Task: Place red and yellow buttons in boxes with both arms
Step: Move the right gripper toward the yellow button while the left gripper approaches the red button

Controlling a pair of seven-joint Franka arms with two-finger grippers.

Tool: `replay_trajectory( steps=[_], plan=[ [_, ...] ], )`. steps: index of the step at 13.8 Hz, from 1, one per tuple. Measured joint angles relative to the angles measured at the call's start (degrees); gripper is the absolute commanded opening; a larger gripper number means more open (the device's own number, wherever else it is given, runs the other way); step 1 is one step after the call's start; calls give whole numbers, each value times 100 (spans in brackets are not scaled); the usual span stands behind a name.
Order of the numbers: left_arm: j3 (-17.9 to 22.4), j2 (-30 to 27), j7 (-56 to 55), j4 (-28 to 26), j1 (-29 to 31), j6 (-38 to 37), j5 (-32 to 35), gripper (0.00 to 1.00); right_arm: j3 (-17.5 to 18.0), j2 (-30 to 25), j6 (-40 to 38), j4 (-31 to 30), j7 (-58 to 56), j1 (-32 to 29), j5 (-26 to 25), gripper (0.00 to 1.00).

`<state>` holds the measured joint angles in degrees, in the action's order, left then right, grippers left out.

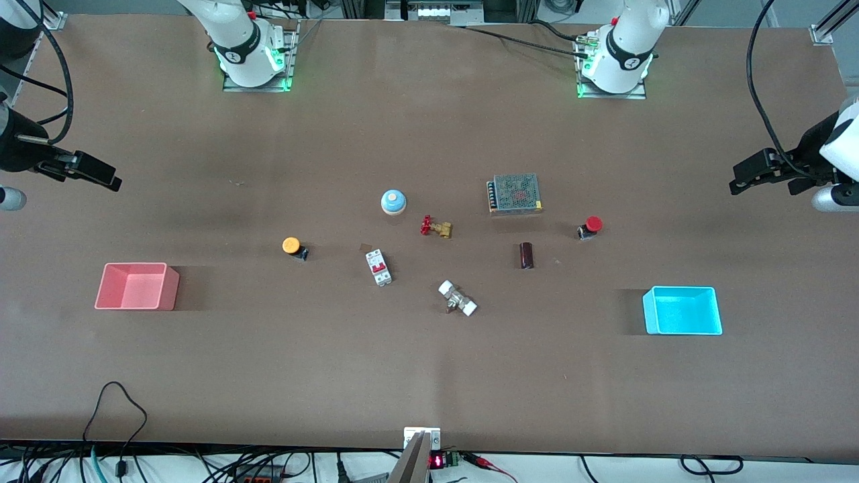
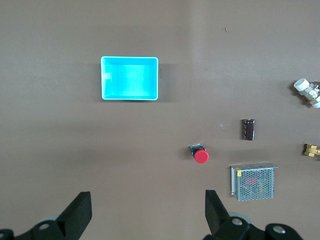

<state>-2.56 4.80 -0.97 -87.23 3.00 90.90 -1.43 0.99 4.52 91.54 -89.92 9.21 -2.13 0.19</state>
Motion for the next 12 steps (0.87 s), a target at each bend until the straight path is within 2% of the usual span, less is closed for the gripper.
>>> replay_trajectory(
  steps=[7, 12],
  plan=[
    [-49, -9, 0, -3, -42, -13, 0, 100, 22, 96, 2, -29, -12, 40, 3, 100],
    [-168, 178, 0, -301, -104, -57, -6, 100, 56, 722, 311, -83, -14, 507, 5, 100]
  ],
)
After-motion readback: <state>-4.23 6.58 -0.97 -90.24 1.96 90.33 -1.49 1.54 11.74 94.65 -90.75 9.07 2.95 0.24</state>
